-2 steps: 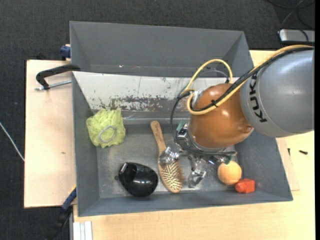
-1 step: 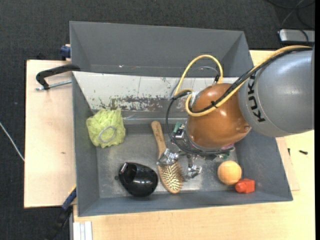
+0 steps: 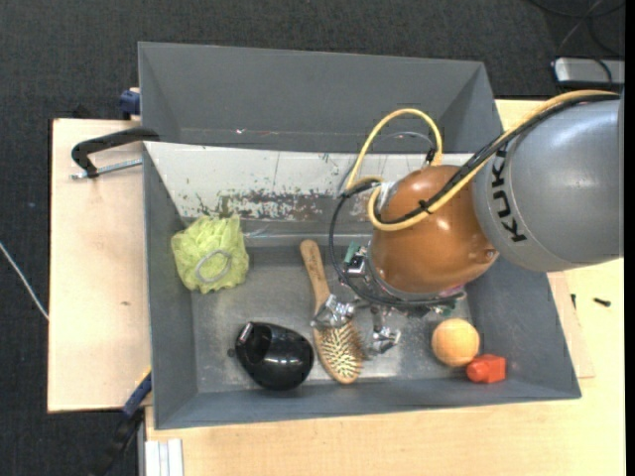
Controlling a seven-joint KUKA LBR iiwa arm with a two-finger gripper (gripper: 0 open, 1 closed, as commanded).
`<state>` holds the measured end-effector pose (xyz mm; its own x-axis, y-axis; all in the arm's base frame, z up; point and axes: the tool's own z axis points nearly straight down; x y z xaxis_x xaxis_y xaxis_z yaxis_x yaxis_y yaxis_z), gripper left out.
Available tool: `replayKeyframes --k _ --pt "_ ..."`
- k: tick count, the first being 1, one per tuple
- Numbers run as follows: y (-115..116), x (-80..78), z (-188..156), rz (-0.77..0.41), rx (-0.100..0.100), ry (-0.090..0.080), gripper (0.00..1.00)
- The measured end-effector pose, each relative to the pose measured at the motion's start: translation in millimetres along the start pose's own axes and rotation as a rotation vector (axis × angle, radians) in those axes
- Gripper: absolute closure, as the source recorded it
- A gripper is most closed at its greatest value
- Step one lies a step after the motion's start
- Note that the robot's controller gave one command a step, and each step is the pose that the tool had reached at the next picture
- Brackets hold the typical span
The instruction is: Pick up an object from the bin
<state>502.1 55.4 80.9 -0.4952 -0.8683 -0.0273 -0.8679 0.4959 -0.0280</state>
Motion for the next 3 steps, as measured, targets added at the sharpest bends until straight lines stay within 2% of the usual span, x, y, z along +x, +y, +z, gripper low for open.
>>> replayKeyframes --k 1,3 --pt "0.1 -0.2 -5.3 0.000 -0.003 0.002 1.00" --pt "1.6 0.1 -37.9 0.001 -0.023 0.020 1.00"
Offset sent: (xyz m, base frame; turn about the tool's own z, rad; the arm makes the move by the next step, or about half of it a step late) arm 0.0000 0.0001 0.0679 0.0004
